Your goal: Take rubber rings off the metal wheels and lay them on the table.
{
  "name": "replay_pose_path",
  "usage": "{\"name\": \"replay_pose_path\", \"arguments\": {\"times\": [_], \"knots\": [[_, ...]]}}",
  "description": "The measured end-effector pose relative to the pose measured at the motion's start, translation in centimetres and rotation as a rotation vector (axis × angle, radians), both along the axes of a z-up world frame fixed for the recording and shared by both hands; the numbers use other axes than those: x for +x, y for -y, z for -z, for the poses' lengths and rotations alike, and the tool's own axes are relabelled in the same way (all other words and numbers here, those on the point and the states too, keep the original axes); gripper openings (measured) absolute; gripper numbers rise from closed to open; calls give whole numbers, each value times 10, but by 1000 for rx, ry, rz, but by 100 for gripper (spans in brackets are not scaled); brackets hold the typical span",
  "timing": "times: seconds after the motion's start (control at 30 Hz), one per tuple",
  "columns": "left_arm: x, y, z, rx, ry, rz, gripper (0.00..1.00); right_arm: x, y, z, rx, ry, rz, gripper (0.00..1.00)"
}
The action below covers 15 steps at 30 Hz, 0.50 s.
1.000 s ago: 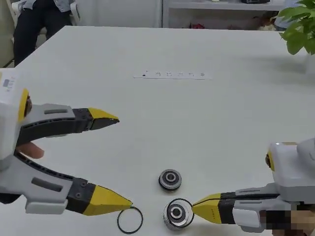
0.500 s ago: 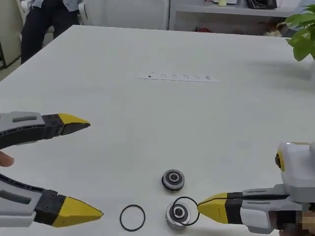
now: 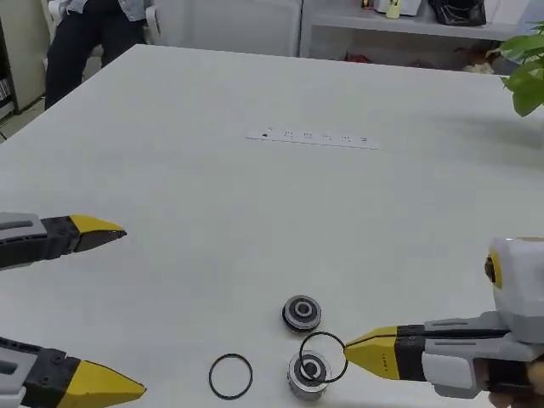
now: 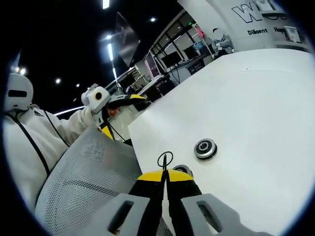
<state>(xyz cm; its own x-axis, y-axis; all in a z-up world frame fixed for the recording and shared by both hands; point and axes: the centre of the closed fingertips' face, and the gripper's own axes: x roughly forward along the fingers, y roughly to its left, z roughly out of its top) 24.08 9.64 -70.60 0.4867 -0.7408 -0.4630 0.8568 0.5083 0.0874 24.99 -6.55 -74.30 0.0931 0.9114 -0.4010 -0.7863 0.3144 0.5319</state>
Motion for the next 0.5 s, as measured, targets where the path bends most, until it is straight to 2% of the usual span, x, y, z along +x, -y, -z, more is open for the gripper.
{"name": "replay_pose_path", "arguments": {"times": [0.5], "knots": [[-11,-19,12,-13,-27,-75,91,1,-14,-19,10,32,-44,0]]}}
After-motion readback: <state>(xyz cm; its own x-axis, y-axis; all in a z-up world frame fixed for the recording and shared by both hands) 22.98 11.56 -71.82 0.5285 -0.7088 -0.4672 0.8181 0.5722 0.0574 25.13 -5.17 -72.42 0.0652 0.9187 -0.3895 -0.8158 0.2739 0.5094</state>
